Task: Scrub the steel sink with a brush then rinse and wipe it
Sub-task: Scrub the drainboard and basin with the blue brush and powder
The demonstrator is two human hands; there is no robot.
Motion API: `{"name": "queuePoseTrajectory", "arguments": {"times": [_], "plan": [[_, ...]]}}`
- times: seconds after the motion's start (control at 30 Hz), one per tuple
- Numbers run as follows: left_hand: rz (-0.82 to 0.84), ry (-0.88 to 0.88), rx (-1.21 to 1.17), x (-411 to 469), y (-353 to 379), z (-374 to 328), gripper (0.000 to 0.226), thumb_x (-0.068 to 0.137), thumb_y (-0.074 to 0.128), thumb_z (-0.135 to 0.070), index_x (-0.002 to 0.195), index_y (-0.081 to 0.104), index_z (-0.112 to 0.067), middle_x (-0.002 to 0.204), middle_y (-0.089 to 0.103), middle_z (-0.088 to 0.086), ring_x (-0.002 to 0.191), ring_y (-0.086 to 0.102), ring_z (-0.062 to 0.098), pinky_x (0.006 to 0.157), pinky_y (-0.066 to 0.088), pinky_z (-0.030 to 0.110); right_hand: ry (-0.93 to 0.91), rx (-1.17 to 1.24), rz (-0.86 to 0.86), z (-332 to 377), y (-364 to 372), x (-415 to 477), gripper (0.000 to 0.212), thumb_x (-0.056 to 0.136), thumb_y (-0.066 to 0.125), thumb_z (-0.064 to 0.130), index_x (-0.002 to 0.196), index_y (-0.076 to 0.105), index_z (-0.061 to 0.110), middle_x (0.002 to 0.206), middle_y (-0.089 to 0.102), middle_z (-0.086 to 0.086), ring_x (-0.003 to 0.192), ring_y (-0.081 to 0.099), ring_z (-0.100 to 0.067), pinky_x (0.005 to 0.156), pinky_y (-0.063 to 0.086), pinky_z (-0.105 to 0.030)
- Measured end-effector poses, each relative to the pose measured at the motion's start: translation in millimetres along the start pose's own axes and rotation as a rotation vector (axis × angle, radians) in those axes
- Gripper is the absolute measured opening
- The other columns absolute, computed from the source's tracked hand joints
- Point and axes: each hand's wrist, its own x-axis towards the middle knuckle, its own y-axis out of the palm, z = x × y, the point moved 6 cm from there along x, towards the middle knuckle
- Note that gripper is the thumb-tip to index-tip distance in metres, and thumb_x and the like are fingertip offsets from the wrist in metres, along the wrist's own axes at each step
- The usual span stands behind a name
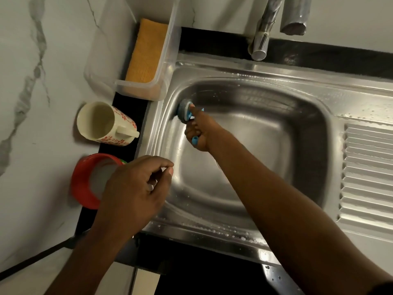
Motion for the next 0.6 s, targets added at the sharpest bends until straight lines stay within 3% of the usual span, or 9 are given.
{"name": "queuePoseTrajectory", "arguments": {"times": [0.17, 0.23, 0.37, 0.5, 0.6], "plan": [[-0.011, -0.003, 0.011, -9, -8, 6, 0.011, 0.097, 0.071, -0.021, 0.106, 0.077, -0.019, 0.084, 0.072, -0.016, 0.078, 0.070, 0.007, 0.069, 0.058, 0.028, 0.136, -0.129, -0.021, -63, -15, -3, 0.046, 0.099, 0.060, 0.055, 0.096, 0.057, 0.009, 0.052, 0.036, 0.007, 0.035, 0.027, -0.004, 0.031, 0.027, -0.018], [-0.034, -0.023, -0.003, -16, -13, 9, 0.010, 0.095, 0.072, -0.020, 0.104, 0.077, -0.020, 0.082, 0.071, -0.016, 0.079, 0.069, 0.008, 0.068, 0.055, 0.025, 0.144, -0.222, 0.025, -70, -20, -22, 0.046, 0.097, 0.063, 0.056, 0.101, 0.058, 0.011, 0.054, 0.034, 0.007, 0.039, 0.026, -0.003, 0.032, 0.025, -0.015], [-0.092, -0.022, -0.011, -32, -31, 11, 0.008, 0.095, 0.073, -0.016, 0.101, 0.078, -0.020, 0.083, 0.066, -0.017, 0.081, 0.067, 0.008, 0.070, 0.054, 0.019, -0.047, -0.376, 0.072, -46, -14, -78, 0.057, 0.094, 0.067, 0.057, 0.128, 0.063, 0.011, 0.060, 0.035, 0.006, 0.047, 0.025, -0.004, 0.037, 0.024, -0.016], [-0.150, -0.043, -0.003, -49, -51, 21, 0.007, 0.097, 0.071, -0.019, 0.100, 0.076, -0.022, 0.090, 0.069, -0.013, 0.083, 0.067, 0.006, 0.073, 0.055, 0.019, -0.303, -0.669, 0.032, -35, 10, -137, 0.043, 0.095, 0.064, 0.059, 0.106, 0.066, 0.017, 0.059, 0.040, 0.005, 0.048, 0.029, -0.009, 0.040, 0.027, -0.022], [-0.212, -0.060, 0.024, -64, -66, 30, 0.009, 0.097, 0.071, -0.020, 0.104, 0.076, -0.021, 0.094, 0.073, -0.014, 0.082, 0.069, 0.003, 0.074, 0.054, 0.011, -0.482, -0.879, 0.045, -35, 41, -167, 0.047, 0.096, 0.062, 0.060, 0.095, 0.069, 0.014, 0.060, 0.044, 0.002, 0.047, 0.033, -0.011, 0.043, 0.029, -0.025]]}}
